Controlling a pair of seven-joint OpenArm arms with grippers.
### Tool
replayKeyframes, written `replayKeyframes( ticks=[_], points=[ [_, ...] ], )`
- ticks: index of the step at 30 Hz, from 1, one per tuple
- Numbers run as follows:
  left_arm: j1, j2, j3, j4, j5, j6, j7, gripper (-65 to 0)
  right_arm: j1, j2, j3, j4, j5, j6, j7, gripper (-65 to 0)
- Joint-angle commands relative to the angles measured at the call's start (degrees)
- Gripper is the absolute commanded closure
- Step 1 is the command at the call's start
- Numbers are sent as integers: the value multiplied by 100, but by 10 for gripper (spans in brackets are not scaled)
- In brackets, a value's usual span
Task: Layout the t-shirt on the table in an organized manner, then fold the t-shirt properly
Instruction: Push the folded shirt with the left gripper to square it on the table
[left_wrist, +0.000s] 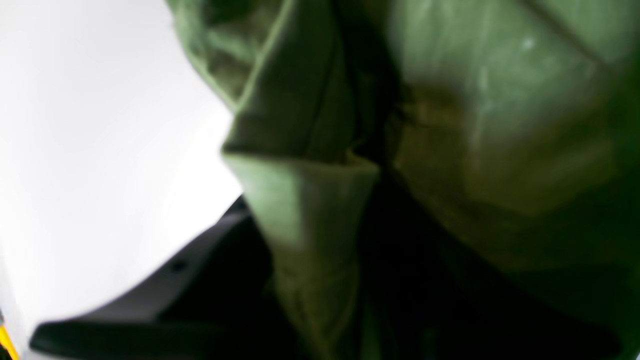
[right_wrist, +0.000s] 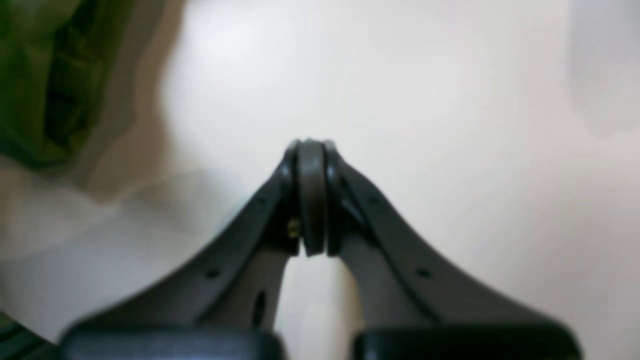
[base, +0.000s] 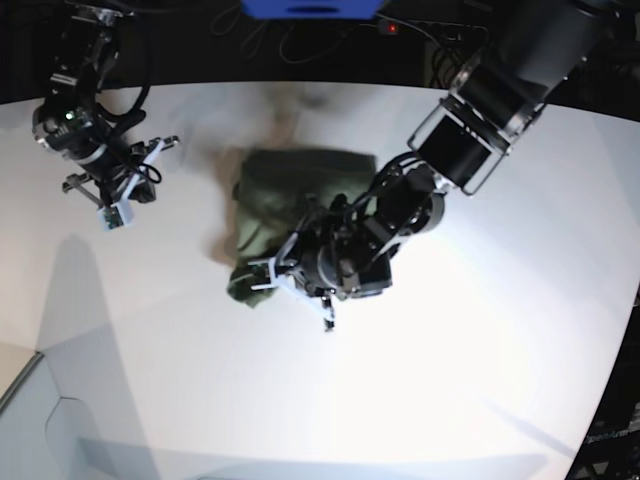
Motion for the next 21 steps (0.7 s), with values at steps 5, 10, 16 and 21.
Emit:
replayKeyframes(
  ticks=[5,10,16,21],
  points=[
    [-180,-9,-68,76,65,32,-54,-10,46,44,24,105,80,38,111,0],
    [-171,-18,-68,76,39,32,-28,-19,90,-27,-12,105,80,38,102,0],
    [23,-18,-411,156,83,32,-46,-264,99,-106,-12,105,80,38,120,0],
    [40,35,-1159,419,65,32,-98,-326,99,-106,-20,105,80,38,102,0]
  ],
)
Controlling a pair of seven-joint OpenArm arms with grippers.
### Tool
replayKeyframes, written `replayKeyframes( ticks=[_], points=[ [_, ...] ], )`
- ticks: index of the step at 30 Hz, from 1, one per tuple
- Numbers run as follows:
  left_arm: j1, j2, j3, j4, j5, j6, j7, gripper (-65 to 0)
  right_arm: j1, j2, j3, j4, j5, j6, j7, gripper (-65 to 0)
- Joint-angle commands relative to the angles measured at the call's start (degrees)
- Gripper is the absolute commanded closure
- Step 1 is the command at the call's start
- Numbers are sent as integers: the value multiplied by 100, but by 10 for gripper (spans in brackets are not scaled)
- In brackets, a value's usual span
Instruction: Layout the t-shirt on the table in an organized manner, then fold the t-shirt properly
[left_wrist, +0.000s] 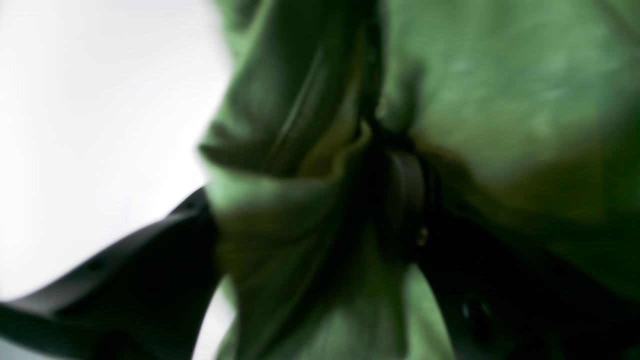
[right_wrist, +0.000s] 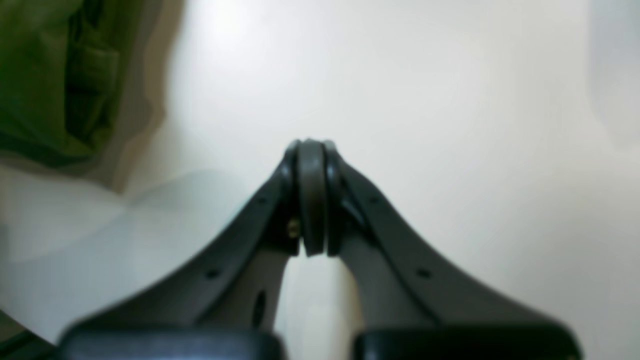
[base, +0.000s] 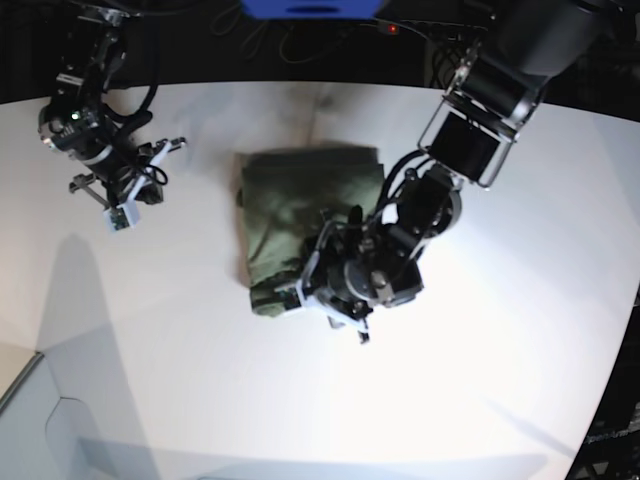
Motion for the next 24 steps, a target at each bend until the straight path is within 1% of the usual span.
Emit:
replayKeyframes(
  ticks=[1,4,7,11,12,15,17,20,24],
  points=[
    [-198,50,-145,245,-42,34,-103,-326,61,52,6,105,80,40,111,0],
    [-216,50,-347,491,-51,34,-103,-326,114,43,6,105,80,40,102,0],
    [-224,50,-356,614,-24,34,-94,-326,141,34,6,105,80,49,102,0],
    [-207,-12,-374,1054,-24,34,-41,-326,149,-71,-3,175,80,49,120,0],
    [-198,-29,-479,1238,-15,34,-32,-326,149,-89,-3,245,80,49,128,0],
    [57,-188,-1147,1792,-24,34,-32,-326,246,-247,-205,562,80,49,111,0],
    [268,-196,-1780,2109,-24,34,-32,-325,308,-291,-293,799,80,49,102,0],
    [795,-319,-2809,2627,-51,34,-24,-325,413,-493,-574,1168,89,49,102,0],
    [1446,-469,-3899,3137,-59,34,-24,-325,404,-810,-1260,1256,89,49,102,0]
  ],
)
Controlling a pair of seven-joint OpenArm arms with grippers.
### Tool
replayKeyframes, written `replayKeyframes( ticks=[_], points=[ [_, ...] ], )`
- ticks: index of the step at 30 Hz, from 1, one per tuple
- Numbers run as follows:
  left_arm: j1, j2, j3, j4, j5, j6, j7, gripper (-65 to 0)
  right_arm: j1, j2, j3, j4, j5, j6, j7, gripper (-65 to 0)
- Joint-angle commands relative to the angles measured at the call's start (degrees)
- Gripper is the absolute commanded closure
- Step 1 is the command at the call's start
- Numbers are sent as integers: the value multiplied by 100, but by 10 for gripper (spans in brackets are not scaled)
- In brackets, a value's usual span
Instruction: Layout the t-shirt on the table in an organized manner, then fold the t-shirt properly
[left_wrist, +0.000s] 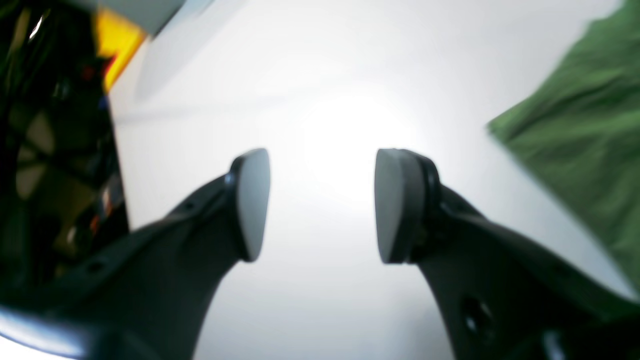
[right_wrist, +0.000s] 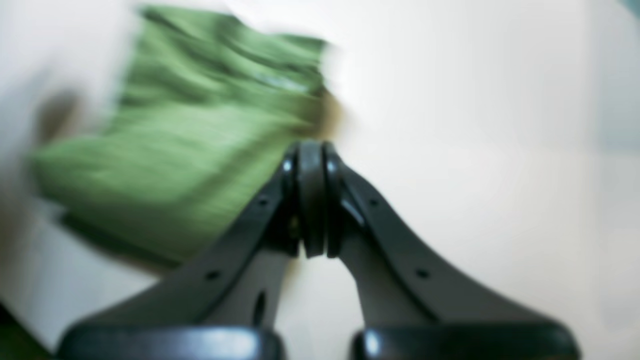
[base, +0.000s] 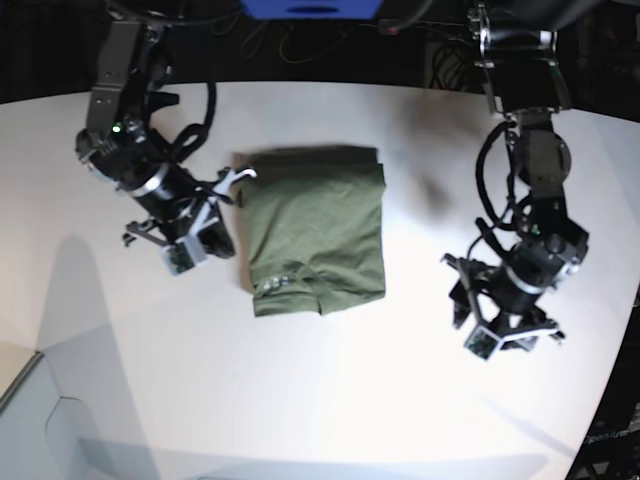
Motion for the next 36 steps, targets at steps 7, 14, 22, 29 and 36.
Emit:
replayKeyframes(
  ticks=[7,14,22,29,36],
  points=[
    [784,-280,-1143,561,-103,5,-142,-325,-229,-205,-957,-860,93,47,592,0],
    [1338,-350,-1758,991,-103,5,-142,-325,-229,-170,-984,-2293,93,47,1436,0],
    [1558,-289,-1943,1211,-103,5,-142,-325,-501,-135,-966,-1836,93,47,1497,0],
    [1707,-289,-1943,1202,-112,5,-142,-325,-633,120,-940,-526,93,47,1445,0],
    [1953,-289,-1943,1211,-112,5,-150,-325,-202,260,-544,-1792,84,47,1506,0]
  ],
)
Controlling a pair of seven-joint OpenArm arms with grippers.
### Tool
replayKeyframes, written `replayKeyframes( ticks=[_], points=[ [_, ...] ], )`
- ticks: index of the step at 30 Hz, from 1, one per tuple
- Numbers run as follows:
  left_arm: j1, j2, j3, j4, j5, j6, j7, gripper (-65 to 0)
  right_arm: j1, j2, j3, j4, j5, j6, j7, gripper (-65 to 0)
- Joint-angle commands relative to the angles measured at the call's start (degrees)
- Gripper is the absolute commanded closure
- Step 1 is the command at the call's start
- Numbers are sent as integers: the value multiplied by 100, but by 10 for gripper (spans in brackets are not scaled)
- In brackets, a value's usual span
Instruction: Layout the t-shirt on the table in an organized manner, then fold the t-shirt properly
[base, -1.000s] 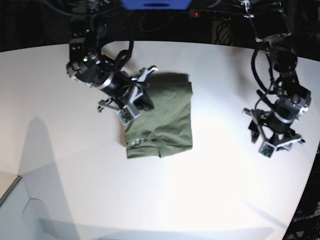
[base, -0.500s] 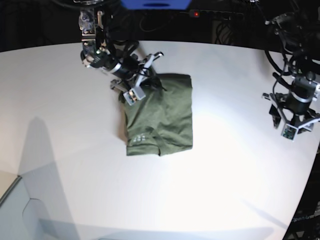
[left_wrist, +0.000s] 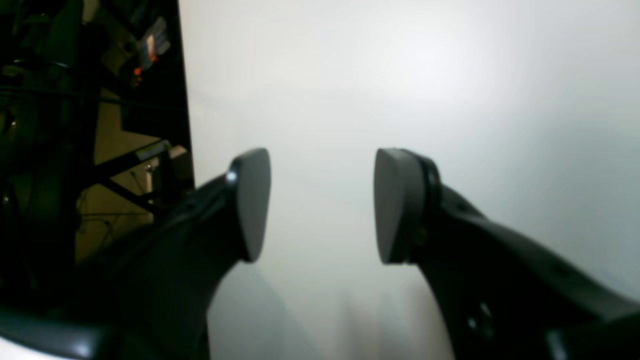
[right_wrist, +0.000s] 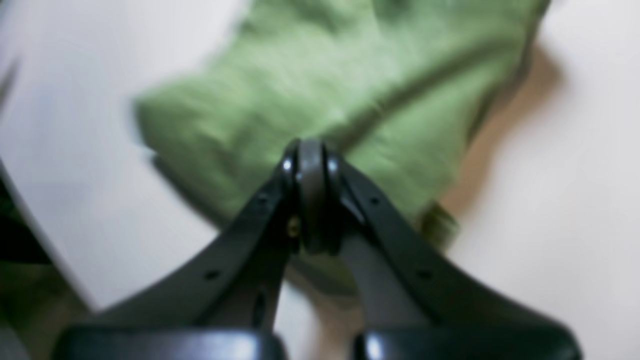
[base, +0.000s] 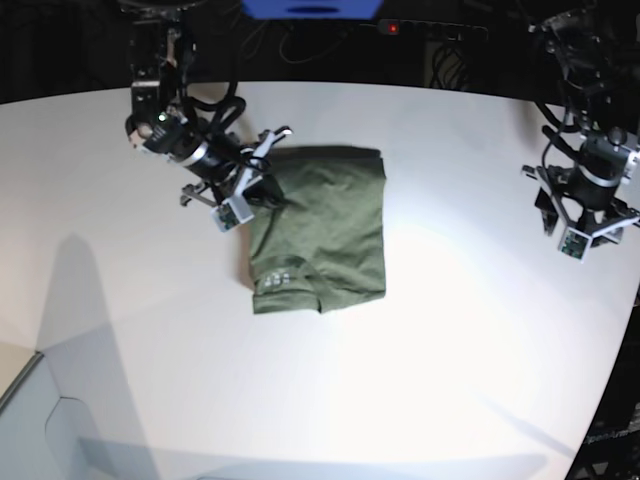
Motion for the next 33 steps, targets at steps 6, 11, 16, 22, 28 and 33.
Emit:
replayKeyframes(
  ticks=[6,11,16,22,28,33],
  points=[
    [184,-73,-26,97,-40,36,-122,-325,-15,-2,332,-179,45,56,402,0],
    [334,-73,-26,97,-49,36,-122,-325,-639,-72,341,1237,45,56,455,0],
    [571,24,-61,202,-409,36,-122,-319,-1413,-151,358,2406,45,56,463,0],
    [1160,341,-545,439,-1341,36,-122,-80,-2063,-380,1748,2371,45,56,437,0],
    [1705,859,-1221,527,-1886,36,-122,-1,-2608,-749,3075,2300,45,56,419,0],
    [2303,930,-1230,492,-2185,36,-122,-2,-2898,-757,3444,1931,406,56,419,0]
  ],
)
